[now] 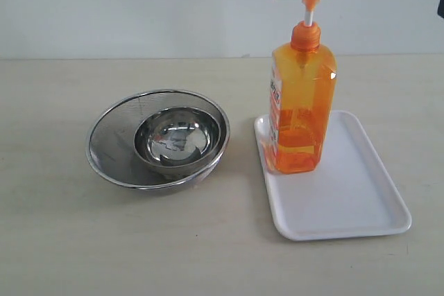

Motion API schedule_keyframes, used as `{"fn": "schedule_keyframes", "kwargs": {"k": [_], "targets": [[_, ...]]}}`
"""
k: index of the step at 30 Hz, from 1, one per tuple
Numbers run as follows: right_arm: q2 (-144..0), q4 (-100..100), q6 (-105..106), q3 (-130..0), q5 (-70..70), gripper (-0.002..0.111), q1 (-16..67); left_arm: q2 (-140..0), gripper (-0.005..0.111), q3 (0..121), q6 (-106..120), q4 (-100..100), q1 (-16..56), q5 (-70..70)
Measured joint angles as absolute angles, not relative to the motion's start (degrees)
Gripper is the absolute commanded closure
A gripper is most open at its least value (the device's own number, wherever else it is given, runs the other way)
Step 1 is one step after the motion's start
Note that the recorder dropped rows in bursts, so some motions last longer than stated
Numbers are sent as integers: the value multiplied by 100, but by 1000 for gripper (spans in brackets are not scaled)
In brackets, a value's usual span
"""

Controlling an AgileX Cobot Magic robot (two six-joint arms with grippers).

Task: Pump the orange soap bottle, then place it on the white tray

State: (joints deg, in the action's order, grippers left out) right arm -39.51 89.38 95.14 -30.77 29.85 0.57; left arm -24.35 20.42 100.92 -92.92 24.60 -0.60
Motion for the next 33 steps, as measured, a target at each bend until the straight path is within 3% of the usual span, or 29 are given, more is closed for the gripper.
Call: {"fn": "schedule_keyframes", "kwargs": {"k": [33], "targets": [[-3773, 8938, 9384, -3077, 2883, 109, 57, -2435, 102, 2042, 10048, -9430, 2460, -88]]}}
